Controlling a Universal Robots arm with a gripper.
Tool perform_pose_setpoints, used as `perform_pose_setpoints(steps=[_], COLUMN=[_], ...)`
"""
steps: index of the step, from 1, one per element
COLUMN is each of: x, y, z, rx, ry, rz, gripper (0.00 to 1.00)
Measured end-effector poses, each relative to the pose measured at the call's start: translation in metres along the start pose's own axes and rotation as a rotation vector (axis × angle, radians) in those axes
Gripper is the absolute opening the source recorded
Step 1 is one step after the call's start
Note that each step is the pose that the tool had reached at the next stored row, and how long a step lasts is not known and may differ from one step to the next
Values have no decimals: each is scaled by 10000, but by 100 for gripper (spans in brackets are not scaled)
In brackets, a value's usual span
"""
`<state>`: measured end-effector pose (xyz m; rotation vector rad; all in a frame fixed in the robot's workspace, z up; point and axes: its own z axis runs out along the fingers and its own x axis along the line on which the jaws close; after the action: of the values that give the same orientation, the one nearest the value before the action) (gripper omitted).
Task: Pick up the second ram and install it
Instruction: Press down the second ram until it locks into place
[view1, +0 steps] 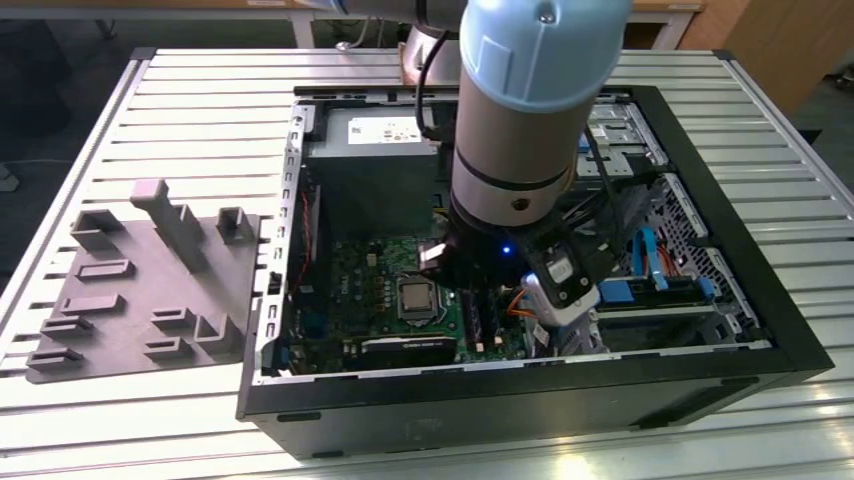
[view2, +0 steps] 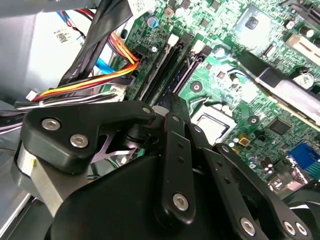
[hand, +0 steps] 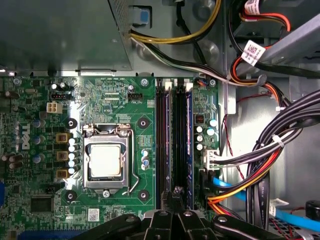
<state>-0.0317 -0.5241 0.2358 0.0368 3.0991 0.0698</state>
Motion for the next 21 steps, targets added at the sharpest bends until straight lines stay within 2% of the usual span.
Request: perform_pose_setpoints(steps=[12, 21], x=[-1, -2], y=[-76, -88], z=[4, 7], rx=[1, 0], ry=[0, 0], rz=[1, 0], gripper=[11, 11])
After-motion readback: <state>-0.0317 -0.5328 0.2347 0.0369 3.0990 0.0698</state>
